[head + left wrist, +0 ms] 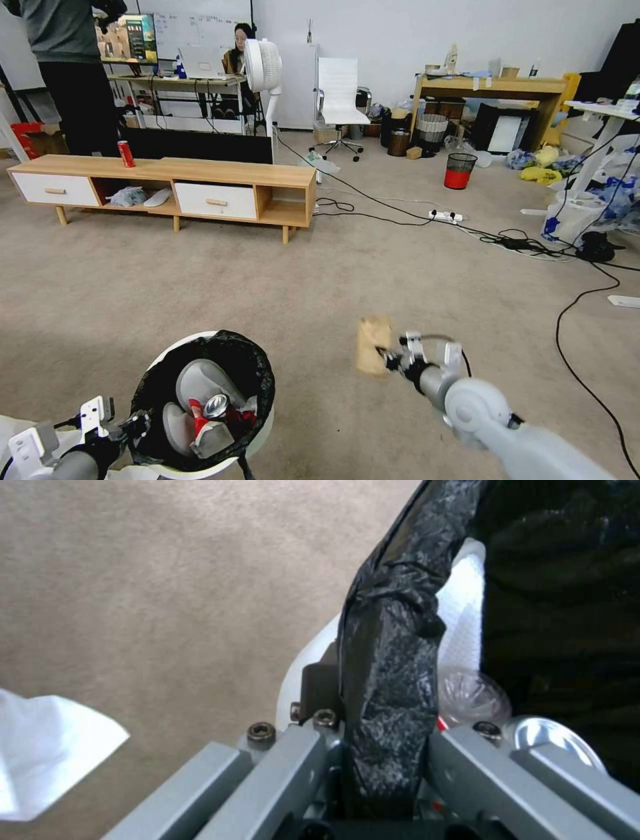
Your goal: Pick up the trash bin, then pick up the garbage from the floor and place it into the trash bin.
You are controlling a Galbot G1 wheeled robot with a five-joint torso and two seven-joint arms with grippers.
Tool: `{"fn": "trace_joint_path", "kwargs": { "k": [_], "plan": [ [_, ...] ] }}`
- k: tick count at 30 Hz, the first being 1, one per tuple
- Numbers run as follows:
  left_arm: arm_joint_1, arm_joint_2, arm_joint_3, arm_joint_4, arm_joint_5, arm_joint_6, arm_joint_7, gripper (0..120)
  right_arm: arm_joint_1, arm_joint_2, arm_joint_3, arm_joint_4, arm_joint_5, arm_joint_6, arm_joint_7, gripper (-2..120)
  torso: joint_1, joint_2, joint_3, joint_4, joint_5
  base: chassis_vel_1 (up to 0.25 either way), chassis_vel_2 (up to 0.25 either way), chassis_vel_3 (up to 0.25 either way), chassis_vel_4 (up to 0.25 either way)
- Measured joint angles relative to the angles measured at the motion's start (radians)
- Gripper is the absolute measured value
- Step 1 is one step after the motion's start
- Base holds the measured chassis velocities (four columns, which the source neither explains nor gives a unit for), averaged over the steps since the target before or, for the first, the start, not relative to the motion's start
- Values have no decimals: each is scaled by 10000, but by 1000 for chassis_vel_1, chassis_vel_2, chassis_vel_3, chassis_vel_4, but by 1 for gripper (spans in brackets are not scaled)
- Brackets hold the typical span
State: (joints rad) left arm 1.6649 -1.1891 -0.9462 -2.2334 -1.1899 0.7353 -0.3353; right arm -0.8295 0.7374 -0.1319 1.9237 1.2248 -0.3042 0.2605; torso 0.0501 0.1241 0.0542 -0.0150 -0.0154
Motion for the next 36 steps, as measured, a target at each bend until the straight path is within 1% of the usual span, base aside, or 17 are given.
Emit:
{"fn": "trace_joint_path", "kwargs": {
  "k": [2, 3, 5, 8, 11, 12, 15, 16, 18, 19, 21, 25, 28, 29, 30, 32, 36],
  "plan": [
    [-80, 145, 57, -56, -354, 0, -154, 1, 438, -406, -186, 705, 60, 290, -259, 0, 0, 0, 0, -5, -3, 0, 0, 0, 0],
    [-80, 145, 57, -56, -354, 0, -154, 1, 438, -406, -186, 705, 60, 290, -259, 0, 0, 0, 0, -5, -3, 0, 0, 0, 0],
    [-122, 364, 58, -133, -701, 0, -356, 1, 1077, -640, -478, 1349, 100, 673, -604, 0, 0, 0, 0, -2, -3, 0, 0, 0, 0],
    [-130, 432, 58, -159, -804, 0, -395, 1, 1288, -661, -591, 1505, 132, 766, -695, 0, 0, 0, 0, -1, -2, 0, 0, 0, 0],
    [-166, 710, 69, -305, -1256, 0, -580, 1, 2625, -469, -1380, 2227, 796, 941, -845, 0, 0, 0, 0, 0, -1, 0, 0, 0, 0],
    [-166, 710, 69, -305, -1256, 0, -580, 1, 2625, -469, -1380, 2227, 796, 941, -845, 0, 0, 0, 0, 0, -1, 0, 0, 0, 0],
    [-216, 920, 71, -382, -1396, 0, -615, 1, 4221, -11, -2485, 2737, 1929, 325, -456, 0, 0, 0, 1, 0, -2, 0, 0, 0, 0],
    [-216, 920, 71, -382, -1396, 0, -615, 1, 4221, -11, -2485, 2737, 1929, 325, -456, 0, 0, 0, 1, 0, -2, 0, 0, 0, 0],
    [-245, 1008, 70, -436, -1447, 0, -618, 1, 5572, 407, -3214, 2945, 2916, -415, 63, 0, 0, 0, 1, 1, -7, 0, 0, 0, 0],
    [-245, 1008, 70, -436, -1447, 0, -618, 1, 5572, 407, -3214, 2945, 2916, -415, 63, 0, 0, 0, 1, 1, -7, 0, 0, 0, 0],
    [-262, 1060, 70, -472, -1448, 0, -619, 1, 6382, 748, -3789, 2926, 3435, -854, 364, 0, 0, -1, 1, 0, -6, 0, 0, 0, 0],
    [-275, 1088, 56, -494, -1466, 0, -617, 1, 6772, 984, -4175, 2886, 3814, -1122, 688, 0, 0, 0, 1, 0, -6, 0, 0, 0, 0],
    [-274, 1140, 26, -518, -1473, 0, -611, 1, 7012, 1186, -4449, 2847, 4010, -1568, 1009, 0, 0, 0, 1, -1, -5, 0, 0, 0, 0],
    [-260, 1172, 17, -534, -1473, 0, -603, 1, 7104, 1375, -4533, 2822, 4205, -2167, 1355, 0, 0, 0, 1, -2, -5, 0, 0, 0, 0],
    [-260, 1172, 17, -534, -1473, 0, -603, 1, 7104, 1375, -4533, 2822, 4205, -2167, 1355, 0, 0, 0, 1, -2, -5, 0, 0, 0, 0],
    [-261, 1181, 15, -555, -1470, 0, -583, 1, 7342, 1703, -4736, 2793, 4903, -3066, 2208, 0, 0, -1, 1, -1, -6, 0, 0, 0, 0],
    [-269, 1168, 15, -573, -1453, 0, -575, 1, 7446, 1889, -4889, 2674, 5121, -3392, 2576, 0, 0, -1, 1, 0, -5, 0, 0, 0, 0]
  ]
}}
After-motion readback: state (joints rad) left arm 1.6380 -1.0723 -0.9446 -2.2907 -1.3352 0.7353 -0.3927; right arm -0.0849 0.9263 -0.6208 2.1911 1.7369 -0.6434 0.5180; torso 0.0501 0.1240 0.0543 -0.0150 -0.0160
